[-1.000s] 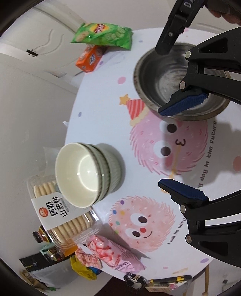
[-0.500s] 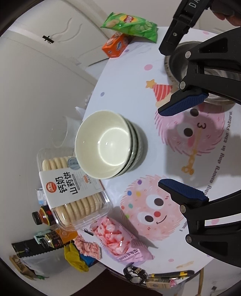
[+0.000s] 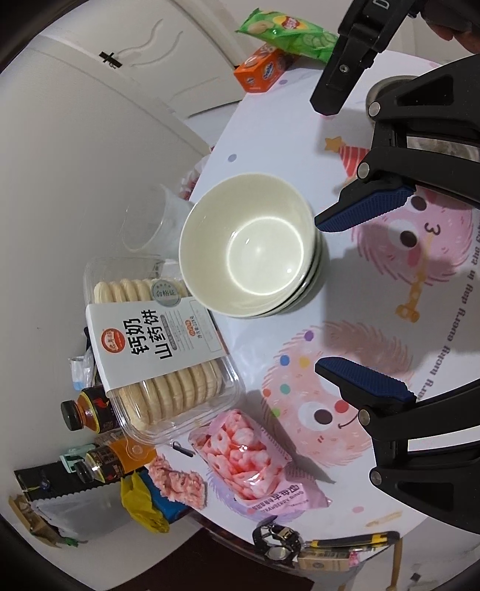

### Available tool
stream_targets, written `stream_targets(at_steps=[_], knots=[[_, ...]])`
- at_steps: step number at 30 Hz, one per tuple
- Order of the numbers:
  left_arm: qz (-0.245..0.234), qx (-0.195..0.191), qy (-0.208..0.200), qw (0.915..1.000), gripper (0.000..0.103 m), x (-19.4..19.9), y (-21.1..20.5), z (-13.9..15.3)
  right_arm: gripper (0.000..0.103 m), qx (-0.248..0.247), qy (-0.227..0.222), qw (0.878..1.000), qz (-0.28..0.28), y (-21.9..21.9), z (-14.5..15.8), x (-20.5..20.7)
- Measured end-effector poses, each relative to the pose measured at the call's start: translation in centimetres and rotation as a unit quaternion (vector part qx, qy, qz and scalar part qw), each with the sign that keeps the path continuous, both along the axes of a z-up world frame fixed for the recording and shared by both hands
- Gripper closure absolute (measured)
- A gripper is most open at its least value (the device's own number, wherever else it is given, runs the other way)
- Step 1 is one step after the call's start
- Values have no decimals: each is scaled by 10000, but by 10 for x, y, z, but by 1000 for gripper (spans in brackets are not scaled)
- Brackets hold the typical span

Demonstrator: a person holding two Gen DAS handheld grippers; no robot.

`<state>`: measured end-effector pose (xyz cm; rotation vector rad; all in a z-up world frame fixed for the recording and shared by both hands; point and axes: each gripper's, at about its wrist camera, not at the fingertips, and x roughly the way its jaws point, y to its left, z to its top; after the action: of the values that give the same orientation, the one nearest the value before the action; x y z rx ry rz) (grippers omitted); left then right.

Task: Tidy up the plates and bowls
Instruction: 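Position both open grippers around the rim of the bowl stack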

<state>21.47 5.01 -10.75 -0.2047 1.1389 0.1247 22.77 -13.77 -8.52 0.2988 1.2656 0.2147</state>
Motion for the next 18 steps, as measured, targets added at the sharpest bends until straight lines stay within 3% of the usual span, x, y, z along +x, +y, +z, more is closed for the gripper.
stream_targets(at_steps=[18], knots=[[105,-103,141,9998,31,40,27,-20,35,-15,137,9998,122,44,-10,47]])
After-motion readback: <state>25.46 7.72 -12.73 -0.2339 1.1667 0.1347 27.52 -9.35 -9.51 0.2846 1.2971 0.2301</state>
